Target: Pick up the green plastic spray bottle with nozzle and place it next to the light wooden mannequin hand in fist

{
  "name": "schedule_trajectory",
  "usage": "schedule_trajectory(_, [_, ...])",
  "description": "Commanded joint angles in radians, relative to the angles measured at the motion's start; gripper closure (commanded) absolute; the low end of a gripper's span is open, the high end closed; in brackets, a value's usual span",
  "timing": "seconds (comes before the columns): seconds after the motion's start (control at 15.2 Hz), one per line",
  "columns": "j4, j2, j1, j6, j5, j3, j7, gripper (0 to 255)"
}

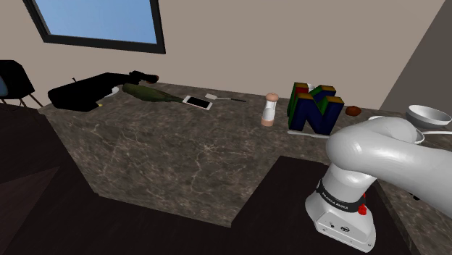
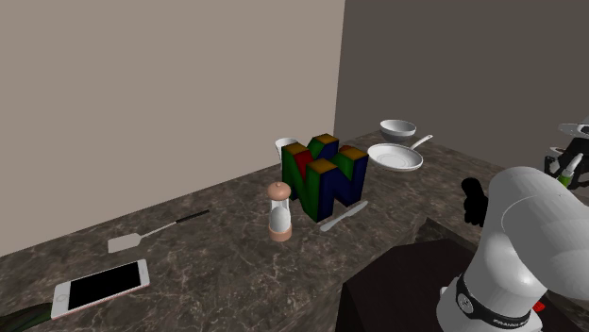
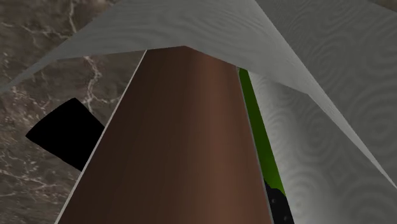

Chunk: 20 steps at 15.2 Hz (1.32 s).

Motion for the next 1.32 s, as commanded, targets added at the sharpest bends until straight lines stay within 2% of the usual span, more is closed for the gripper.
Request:
schedule_trajectory(0.0, [0.001,-0.006,0.002,-0.003,-0.003,-0.014,-0.001,255])
schedule_trajectory(0.07, [0.001,-0.006,0.002,-0.003,-0.003,-0.014,-0.001,255])
schedule_trajectory(0.13, [0.007,-0.006,0.005,-0.003,-0.004,-0.015,-0.004,0])
schedule_trajectory(0.46, [0.001,-0.006,0.002,-0.003,-0.003,-0.014,-0.001,0])
schedule_trajectory(0.73, [0.155,0.061,0.088,-0.067,0.028,0.019,-0.044,0])
schedule_trajectory(1.25, [0.155,0.061,0.088,-0.067,0.028,0.019,-0.044,0])
